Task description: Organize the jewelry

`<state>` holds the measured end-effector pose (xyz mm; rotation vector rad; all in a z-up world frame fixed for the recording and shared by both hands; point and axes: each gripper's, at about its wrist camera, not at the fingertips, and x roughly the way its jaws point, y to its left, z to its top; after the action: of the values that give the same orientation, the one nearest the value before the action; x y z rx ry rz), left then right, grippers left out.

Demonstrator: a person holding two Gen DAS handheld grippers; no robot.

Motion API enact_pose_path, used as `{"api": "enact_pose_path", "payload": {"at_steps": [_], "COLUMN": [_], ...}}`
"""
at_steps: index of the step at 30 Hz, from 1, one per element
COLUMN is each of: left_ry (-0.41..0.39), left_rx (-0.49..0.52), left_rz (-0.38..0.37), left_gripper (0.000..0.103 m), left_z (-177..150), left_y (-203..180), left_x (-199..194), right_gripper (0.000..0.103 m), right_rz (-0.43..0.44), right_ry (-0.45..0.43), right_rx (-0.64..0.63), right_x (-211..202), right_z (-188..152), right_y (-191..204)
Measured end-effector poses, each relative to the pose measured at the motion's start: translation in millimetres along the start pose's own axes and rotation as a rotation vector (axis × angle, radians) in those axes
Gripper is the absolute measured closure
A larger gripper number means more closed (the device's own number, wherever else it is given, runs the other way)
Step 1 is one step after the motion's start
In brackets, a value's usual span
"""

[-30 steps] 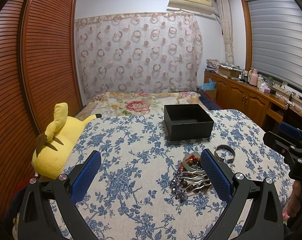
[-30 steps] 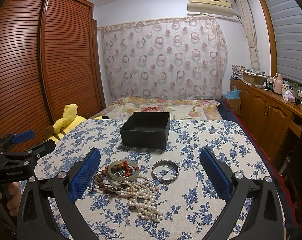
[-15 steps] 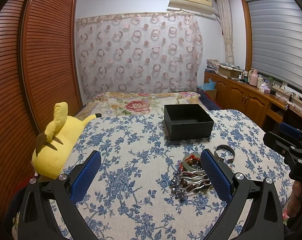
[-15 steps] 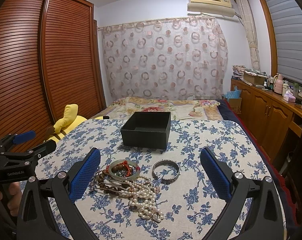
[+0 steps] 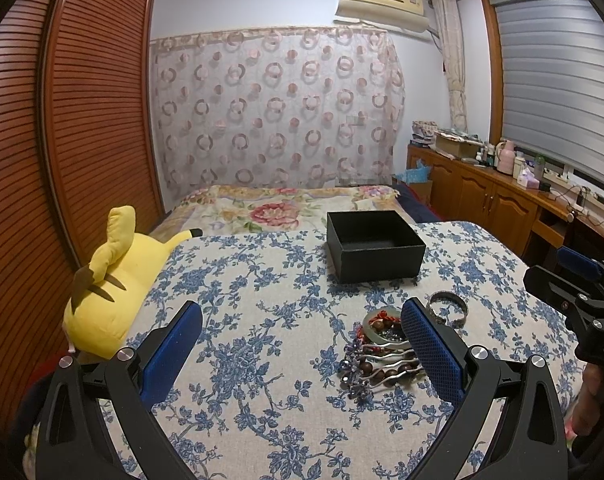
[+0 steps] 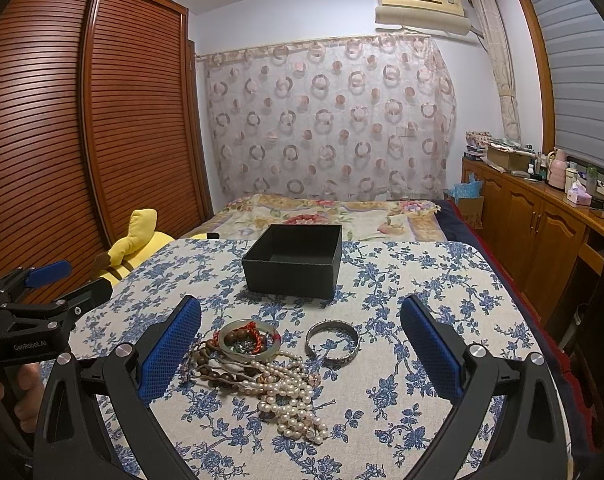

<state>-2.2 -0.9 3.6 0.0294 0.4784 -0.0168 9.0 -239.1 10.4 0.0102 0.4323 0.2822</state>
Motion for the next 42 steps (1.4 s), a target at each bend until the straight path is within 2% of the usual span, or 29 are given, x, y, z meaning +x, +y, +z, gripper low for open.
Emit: {"api": "enact_pose_path", "payload": {"at_steps": [13,21,23,26,33,35,37,42], "left_ry": [0.011,0.088,0.119,0.148,0.224,0.238,0.244,0.291], "left_rx": [0.000,-0.002,0.000,0.002,-0.015,-0.036,-0.059,-0.107], "left_rz": [-0.010,-0.059,-0.077,-0.103,-0.177,-0.203,-0.217,-0.301], "left_gripper": [0.006,0.006,0.007,0.007,0.007,0.010,0.023,0.039], "left_z": [-2.8,-17.7,-23.4,-29.5,-42.1,-43.5,-43.9,-44.8], "left_y": [-7.2,-0.8,-1.2,-1.5,-2.1,-0.1,3.3,8.1], "left_x": [2.4,26.0,35.1,44.2,63.8,68.4,71.5,87.4], "right_gripper": [0.002,0.003,0.010,0.015,0.020,0.020,0.020,0.020], "right_rz": [0.000,0.015,0.028,0.034,0.048,0.047,0.048,0.068], "right_ry": [0.001,0.027,0.045,0.074,0.122,0.136,0.157,0.194], "right_rx": [-0.001,-0.010,-0.008,-0.006,-0.030,-0.038,-0.041,-0.053], "right_x": [1.6,15.1,16.9,23.9,40.5,44.2,49.5,58.2], "right_z": [-1.1,-11.8,-15.5,-20.1,-31.8,-34.2,-37.7,-44.4], "right_y": [-0.8,-8.0,-7.3,-14.8,-23.1,-23.9,-24.4,-21.1]}}
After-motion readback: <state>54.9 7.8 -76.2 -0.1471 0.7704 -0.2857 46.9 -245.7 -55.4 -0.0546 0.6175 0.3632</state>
